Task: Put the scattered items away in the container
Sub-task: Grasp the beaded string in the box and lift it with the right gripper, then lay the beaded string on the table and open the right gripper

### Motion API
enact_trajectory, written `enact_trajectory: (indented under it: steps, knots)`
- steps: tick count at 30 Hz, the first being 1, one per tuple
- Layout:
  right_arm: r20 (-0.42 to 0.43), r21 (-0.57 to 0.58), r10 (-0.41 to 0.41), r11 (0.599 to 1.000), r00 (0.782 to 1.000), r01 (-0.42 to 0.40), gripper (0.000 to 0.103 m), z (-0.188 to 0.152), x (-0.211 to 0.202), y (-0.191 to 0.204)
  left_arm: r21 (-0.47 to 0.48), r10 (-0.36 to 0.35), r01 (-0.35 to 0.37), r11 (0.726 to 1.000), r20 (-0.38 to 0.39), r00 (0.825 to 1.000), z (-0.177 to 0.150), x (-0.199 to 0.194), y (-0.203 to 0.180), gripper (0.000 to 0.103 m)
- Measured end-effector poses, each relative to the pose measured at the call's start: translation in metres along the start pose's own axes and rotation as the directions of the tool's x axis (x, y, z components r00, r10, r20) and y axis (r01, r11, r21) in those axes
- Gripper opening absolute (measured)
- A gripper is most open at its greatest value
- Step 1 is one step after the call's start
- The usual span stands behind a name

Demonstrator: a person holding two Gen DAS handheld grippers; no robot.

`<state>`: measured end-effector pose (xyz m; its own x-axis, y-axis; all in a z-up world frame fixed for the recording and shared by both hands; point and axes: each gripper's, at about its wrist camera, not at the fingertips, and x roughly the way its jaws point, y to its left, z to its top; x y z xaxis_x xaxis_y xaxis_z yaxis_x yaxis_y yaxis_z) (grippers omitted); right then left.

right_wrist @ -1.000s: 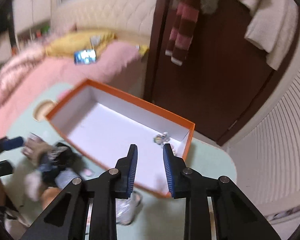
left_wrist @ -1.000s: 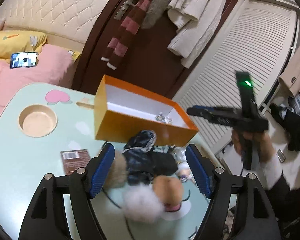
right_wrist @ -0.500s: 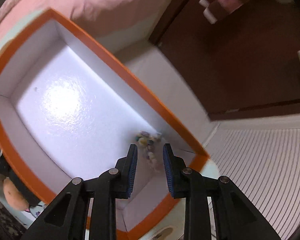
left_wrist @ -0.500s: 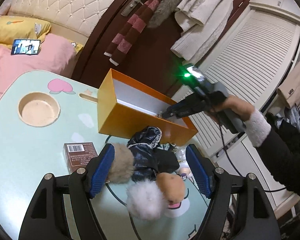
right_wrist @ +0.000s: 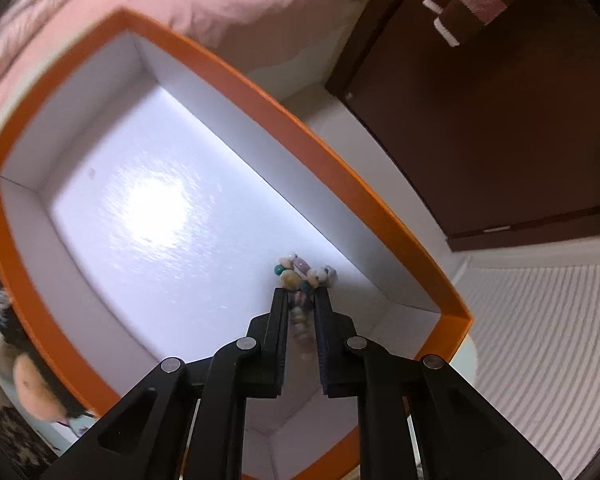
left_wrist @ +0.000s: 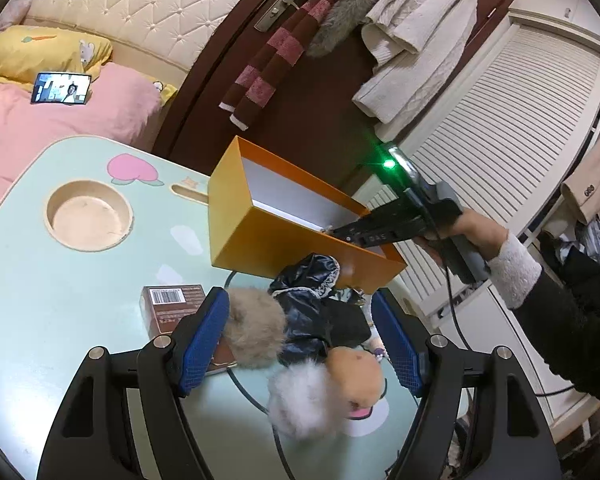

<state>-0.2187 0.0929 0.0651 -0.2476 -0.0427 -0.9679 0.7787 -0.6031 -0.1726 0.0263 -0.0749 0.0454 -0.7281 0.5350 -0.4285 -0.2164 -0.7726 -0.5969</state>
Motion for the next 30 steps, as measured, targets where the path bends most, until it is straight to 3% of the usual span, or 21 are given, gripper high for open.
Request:
enact_trajectory:
  steps: [5,10,15,23,27,30]
  knots:
    - [0.148,0.072,0.065,0.995,0.987,-0.076,0.009,-0.008,-0.045,-0.004,0.013,0.015,-0.015,1.0,-0.013,1.0,-0.002,0.003,0.0,0.074]
    - [0.25,0.098,0.154,0.978,0.956,-0.184,0.009,-0.034,-0.087,0.014,0.017,0.025,-0.025,1.0,-0.013,1.0,-0.003,0.005,0.0,0.074]
    - [0.267,0.077,0.204,0.97,0.942,-0.232,0.009,-0.067,-0.104,0.057,0.018,0.04,-0.04,0.999,-0.024,0.999,-0.004,0.007,0.001,0.074]
    - [0.258,0.143,0.315,0.923,0.913,-0.358,0.009,-0.12,-0.071,0.092,0.053,0.065,-0.064,0.997,-0.019,0.998,-0.006,0.008,-0.004,0.074]
    - [0.248,0.184,0.313,0.914,0.917,-0.362,0.009,-0.132,-0.055,0.101,0.075,0.078,-0.077,0.994,-0.018,0.997,-0.008,0.009,-0.005,0.074]
    - [0.22,0.2,0.277,0.926,0.935,-0.322,0.009,-0.14,-0.045,0.11,0.089,0.087,-0.086,0.992,-0.008,0.996,-0.009,0.008,-0.007,0.074]
